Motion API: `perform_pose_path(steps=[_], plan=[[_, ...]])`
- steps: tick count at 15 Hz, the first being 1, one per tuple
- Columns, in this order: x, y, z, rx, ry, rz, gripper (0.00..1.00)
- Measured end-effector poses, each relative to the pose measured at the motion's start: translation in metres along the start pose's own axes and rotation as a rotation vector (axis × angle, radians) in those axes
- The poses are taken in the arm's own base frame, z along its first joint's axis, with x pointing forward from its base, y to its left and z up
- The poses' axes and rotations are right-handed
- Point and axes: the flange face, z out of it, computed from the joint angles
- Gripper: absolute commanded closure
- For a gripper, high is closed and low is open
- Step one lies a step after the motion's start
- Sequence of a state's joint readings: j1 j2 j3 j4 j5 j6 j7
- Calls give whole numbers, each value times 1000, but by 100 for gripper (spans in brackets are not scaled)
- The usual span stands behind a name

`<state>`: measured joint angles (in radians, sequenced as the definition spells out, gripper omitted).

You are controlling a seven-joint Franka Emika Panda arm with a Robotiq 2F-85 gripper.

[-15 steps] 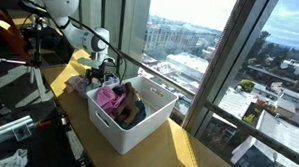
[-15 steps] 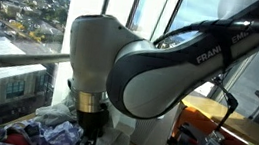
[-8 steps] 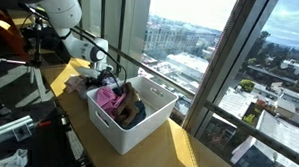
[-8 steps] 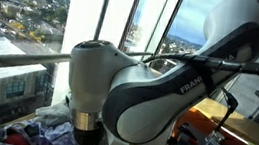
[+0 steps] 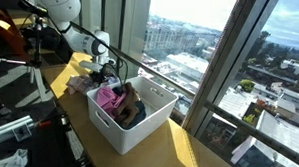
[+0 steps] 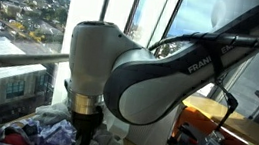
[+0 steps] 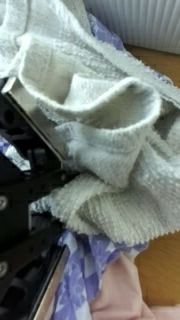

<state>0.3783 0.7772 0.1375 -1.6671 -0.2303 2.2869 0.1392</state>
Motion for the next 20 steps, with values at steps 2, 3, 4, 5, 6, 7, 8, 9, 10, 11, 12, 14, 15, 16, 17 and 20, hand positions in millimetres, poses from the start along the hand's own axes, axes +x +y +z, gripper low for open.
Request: perform_pose_path(steps=[2, 3, 4, 5, 6, 7, 8, 9, 10, 11, 12, 14, 15, 16, 17, 20], plan=[[2, 5, -28, -10, 25, 4, 97], [2, 7, -43, -15, 38, 7, 96], [2, 10, -60, -22, 50, 9, 96], [2, 13, -77, -29, 60, 11, 96], [1, 16, -94, -37, 72, 12, 96], [-1, 20, -112, -47, 81, 14, 96], [-2, 25, -129, -60, 92, 15, 96], [-4, 32, -147, -73, 102, 18, 96], [-7, 39, -166, -88, 115, 22, 96], [-10, 48, -186, -104, 127, 27, 96], [-15, 58, -206, -123, 142, 32, 96], [-26, 79, -254, -168, 178, 46, 96], [-33, 89, -277, -193, 196, 54, 96], [-42, 99, -302, -221, 216, 63, 96], [-51, 108, -326, -248, 235, 74, 96], [-85, 137, -393, -321, 284, 122, 96]])
